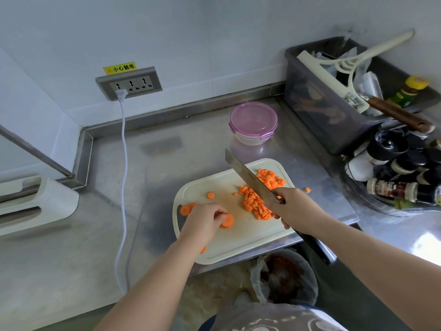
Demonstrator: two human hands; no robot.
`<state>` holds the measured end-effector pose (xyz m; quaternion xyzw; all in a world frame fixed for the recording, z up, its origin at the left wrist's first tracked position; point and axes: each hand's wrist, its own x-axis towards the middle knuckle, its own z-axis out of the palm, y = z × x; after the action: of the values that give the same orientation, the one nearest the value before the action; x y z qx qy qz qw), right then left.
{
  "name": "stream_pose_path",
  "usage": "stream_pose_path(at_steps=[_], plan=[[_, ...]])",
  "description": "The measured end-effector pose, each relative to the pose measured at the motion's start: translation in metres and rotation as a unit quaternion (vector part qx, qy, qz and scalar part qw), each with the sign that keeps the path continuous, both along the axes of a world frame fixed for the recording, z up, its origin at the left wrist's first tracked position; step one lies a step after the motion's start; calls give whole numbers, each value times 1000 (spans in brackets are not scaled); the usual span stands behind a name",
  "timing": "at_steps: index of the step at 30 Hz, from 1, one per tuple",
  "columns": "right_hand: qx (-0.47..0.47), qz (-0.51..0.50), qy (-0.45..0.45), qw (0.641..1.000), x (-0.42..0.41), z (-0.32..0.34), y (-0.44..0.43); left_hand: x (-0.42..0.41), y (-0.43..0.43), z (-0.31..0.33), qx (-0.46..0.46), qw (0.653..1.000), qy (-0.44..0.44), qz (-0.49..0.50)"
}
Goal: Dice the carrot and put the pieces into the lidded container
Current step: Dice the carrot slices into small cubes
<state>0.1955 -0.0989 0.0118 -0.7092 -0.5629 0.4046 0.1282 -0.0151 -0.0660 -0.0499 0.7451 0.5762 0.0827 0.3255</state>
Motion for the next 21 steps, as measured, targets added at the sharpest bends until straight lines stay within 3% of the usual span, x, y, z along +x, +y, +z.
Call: stream_pose_path(at_steps=[4, 9, 15, 21], plan=[[-1, -3, -6, 1000, 4, 1, -1, -1, 5, -4, -56, 998, -21, 29], [-1, -14, 7, 1000, 6, -2, -3, -17, 10, -8, -144, 989, 17, 24], [-8, -6, -9, 1000, 3, -4, 0, -3, 8, 0, -52, 995, 90, -2], [-11, -5, -11, 1000, 3, -4, 1, 24, 10, 8, -5, 967, 233, -99]])
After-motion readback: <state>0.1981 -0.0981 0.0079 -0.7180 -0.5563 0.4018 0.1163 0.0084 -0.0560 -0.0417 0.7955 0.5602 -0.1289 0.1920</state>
